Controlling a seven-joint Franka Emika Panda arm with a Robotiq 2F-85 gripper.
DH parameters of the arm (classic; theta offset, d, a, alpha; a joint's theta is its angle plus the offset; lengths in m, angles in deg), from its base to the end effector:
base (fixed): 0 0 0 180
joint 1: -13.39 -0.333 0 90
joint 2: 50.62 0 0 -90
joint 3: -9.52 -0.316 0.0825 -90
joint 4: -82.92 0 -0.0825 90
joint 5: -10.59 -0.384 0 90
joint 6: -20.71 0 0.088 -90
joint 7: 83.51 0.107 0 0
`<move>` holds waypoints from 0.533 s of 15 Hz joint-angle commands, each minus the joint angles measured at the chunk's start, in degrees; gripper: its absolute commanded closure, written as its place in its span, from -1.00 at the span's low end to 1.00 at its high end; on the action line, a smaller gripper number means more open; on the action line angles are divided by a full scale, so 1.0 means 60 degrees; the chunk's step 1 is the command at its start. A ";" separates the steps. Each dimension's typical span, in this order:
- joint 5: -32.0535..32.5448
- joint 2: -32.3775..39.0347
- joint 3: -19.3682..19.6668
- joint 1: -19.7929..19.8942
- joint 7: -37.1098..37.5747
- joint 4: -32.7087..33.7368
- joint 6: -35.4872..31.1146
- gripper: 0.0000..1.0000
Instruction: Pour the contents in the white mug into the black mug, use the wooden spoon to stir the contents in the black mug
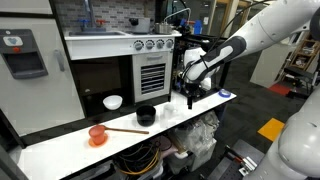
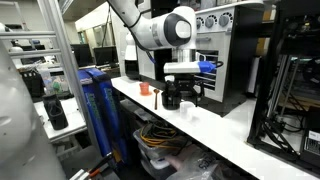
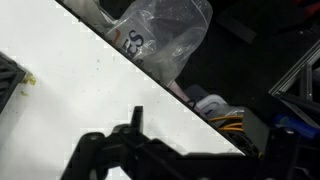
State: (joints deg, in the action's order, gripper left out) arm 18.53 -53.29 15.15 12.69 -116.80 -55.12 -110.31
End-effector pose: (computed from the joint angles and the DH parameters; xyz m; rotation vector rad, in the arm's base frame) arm 0.4739 -0.0440 0.3238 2.9384 0.8933 -0.1586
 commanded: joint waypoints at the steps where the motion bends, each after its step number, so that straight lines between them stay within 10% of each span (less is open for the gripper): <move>1: -0.0227 0.0040 -0.0148 0.0148 -0.0301 -0.0037 -0.0140 -1.00; 8: -0.0841 0.1547 -0.0122 0.0430 -0.0907 0.0168 -0.1013 -1.00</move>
State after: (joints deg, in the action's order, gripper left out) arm 14.69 -48.60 15.10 13.36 -119.65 -55.10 -112.45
